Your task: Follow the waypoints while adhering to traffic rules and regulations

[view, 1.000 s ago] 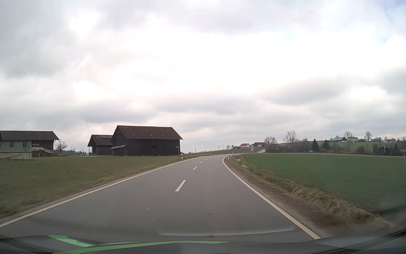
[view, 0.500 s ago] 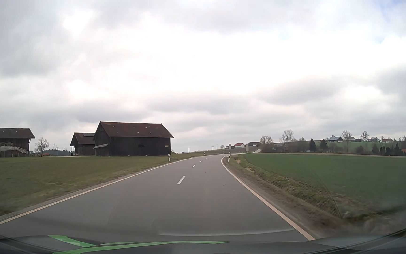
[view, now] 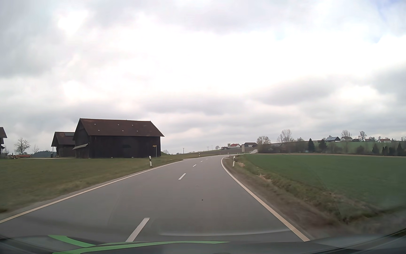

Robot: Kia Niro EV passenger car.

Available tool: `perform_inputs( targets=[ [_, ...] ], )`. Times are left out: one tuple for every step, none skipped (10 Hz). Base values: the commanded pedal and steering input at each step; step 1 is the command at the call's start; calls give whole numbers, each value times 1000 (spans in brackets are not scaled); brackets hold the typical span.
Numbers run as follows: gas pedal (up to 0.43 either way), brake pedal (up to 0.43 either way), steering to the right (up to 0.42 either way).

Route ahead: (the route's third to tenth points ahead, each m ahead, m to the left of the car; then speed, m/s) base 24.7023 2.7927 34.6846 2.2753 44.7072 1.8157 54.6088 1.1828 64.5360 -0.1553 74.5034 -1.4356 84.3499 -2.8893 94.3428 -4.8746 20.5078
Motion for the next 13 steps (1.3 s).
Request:
perform_inputs(
  targets=[
    [299,0,8],
    [299,0,7],
    [299,0,7],
    [299,0,7],
    [299,0,7],
    [299,0,7],
    [299,0,8],
    [299,0,8],
    [299,0,8],
    [299,0,10],
    [311,0,11],
    [311,0,11],
    [311,0,11]
  ],
)
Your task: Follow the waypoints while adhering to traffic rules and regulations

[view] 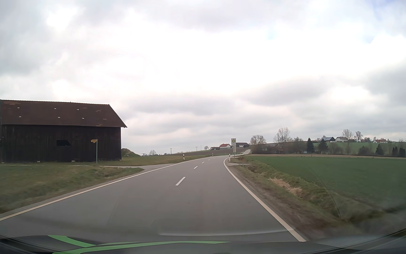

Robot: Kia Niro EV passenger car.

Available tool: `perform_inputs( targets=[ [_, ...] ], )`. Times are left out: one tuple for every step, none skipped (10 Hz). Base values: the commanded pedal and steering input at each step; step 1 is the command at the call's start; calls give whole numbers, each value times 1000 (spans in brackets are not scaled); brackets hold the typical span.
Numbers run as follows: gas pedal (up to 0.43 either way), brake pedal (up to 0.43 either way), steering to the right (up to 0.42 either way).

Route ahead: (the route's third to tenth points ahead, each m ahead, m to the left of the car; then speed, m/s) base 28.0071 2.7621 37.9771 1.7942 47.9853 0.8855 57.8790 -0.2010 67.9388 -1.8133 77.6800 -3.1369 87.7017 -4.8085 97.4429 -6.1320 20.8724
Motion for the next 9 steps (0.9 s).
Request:
perform_inputs(
  targets=[
    [311,0,12],
    [311,0,12],
    [311,0,12],
    [311,0,12],
    [311,0,12],
    [311,0,12],
    [311,0,11],
    [311,0,11],
    [311,0,11]
  ],
)
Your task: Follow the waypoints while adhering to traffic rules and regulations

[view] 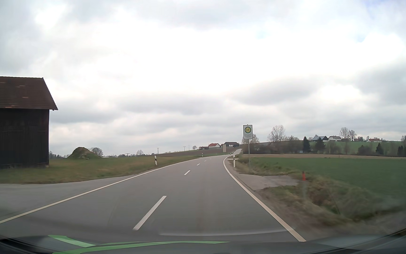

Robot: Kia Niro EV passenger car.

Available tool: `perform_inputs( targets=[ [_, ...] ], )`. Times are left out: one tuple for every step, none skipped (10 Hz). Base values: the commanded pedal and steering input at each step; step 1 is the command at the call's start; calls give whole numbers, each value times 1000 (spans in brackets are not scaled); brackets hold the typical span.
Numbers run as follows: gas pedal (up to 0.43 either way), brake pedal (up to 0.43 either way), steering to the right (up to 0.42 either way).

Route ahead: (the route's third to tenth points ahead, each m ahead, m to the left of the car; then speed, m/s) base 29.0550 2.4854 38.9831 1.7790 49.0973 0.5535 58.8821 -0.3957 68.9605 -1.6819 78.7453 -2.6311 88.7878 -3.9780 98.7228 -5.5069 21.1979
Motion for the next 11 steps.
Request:
perform_inputs(
  targets=[
    [311,0,10],
    [311,0,9],
    [311,0,9],
    [311,0,9],
    [311,0,9],
    [311,0,10],
    [311,0,11],
    [311,0,12],
    [311,0,14],
    [311,0,14],
    [311,0,14]
  ],
)
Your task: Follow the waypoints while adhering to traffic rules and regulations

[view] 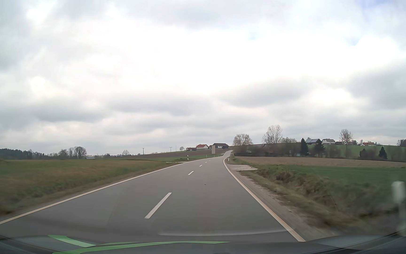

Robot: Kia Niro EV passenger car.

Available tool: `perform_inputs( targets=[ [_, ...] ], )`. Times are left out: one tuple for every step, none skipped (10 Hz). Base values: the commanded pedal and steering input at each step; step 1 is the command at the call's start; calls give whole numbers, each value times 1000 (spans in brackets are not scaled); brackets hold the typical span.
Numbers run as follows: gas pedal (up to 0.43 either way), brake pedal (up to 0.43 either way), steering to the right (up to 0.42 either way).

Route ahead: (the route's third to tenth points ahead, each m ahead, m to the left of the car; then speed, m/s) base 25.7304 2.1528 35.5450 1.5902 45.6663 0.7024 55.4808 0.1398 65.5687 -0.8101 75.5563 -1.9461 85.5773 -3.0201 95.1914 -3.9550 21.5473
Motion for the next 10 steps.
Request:
perform_inputs(
  targets=[
    [311,0,14],
    [311,0,14],
    [311,0,12],
    [311,0,11],
    [311,0,10],
    [311,0,10],
    [311,0,10],
    [311,0,10],
    [311,0,10],
    [311,0,10]
  ],
)
